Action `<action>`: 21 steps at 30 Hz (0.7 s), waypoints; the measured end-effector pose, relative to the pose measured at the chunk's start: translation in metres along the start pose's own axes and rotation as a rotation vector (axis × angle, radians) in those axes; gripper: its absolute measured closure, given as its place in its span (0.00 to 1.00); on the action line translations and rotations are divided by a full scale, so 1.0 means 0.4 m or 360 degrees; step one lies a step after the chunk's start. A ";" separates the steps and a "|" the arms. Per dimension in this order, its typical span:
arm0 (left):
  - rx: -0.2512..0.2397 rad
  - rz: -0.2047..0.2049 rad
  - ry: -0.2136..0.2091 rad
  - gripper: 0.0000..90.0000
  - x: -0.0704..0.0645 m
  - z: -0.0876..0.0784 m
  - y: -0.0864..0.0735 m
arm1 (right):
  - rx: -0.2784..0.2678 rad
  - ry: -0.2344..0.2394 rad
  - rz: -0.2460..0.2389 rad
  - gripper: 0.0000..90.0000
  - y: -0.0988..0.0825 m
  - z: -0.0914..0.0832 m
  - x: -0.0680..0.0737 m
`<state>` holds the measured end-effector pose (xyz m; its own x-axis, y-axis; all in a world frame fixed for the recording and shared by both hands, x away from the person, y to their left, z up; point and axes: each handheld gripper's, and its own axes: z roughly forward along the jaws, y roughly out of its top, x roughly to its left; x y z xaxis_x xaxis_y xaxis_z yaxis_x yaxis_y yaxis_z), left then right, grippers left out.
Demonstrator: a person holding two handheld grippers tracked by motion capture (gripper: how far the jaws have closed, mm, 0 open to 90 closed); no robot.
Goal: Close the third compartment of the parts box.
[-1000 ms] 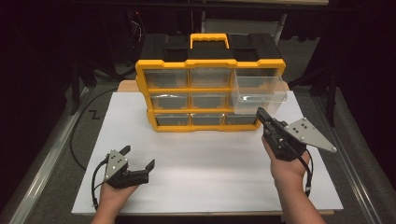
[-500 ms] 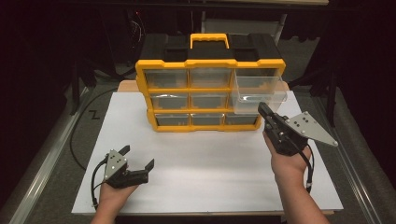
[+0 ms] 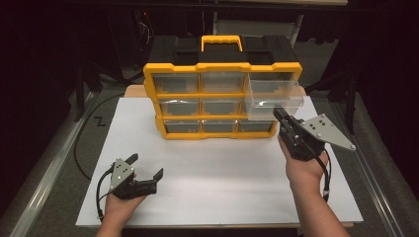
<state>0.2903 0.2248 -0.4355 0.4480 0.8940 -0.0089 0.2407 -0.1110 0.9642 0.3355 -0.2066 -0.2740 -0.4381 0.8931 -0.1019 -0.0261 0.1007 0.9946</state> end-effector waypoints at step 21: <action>0.0019 0.0032 -0.0042 0.02 -0.009 0.007 -0.003 | 0.0016 -0.0024 0.0005 1.00 0.014 0.025 -0.009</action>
<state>0.2907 0.2205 -0.4372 0.4751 0.8799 0.0034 0.2415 -0.1341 0.9611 0.3462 -0.2049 -0.2683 -0.4246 0.8999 -0.0992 -0.0158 0.1022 0.9946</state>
